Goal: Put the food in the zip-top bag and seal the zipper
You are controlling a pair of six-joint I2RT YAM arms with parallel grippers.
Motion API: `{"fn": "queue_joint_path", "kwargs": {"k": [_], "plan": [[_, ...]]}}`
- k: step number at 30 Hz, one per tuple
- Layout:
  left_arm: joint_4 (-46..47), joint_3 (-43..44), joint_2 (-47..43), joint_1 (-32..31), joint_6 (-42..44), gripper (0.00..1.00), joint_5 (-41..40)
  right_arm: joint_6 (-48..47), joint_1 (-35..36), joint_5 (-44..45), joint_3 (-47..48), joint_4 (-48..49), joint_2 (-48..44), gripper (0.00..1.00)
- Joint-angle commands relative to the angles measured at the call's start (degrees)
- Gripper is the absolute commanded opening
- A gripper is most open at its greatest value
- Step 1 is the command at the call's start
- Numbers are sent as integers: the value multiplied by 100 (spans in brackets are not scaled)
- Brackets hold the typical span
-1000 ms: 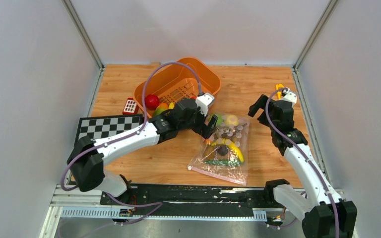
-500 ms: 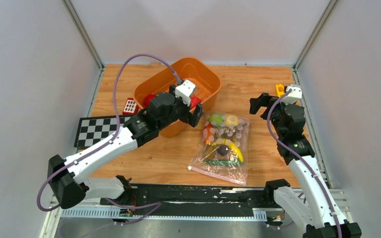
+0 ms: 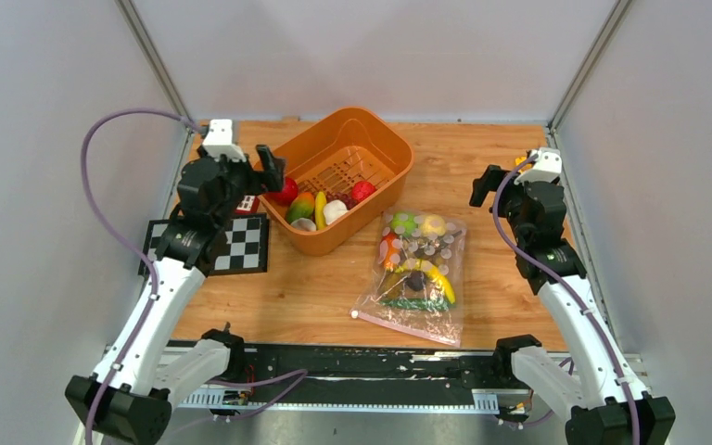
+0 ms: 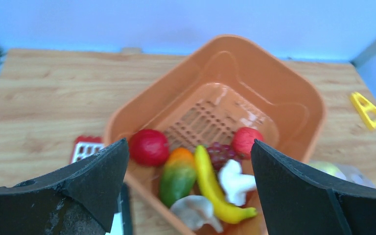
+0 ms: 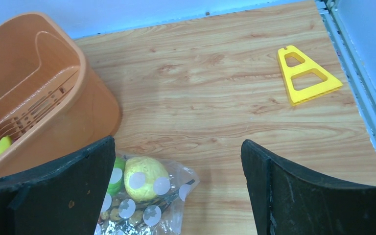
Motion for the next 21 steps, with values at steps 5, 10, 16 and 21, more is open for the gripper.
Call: {"fn": "queue_joint_path", "kwargs": {"k": [5,10,16,21], "plan": [[-716,-346,-429,699,-849,100,-1059,-249,-20,383,336,-247,-48,100],[-895,-421,-574,699,-1029,100,-1475,-188,-20,266,382,-331,-107,100],[-772,-482,-797,699,-1067,100,-1457,-70,-20,175,336,-379,-228,100],[-916,-365,-681,696,-1293,100,-1715,-70,-20,118,301,-328,-302,100]]}}
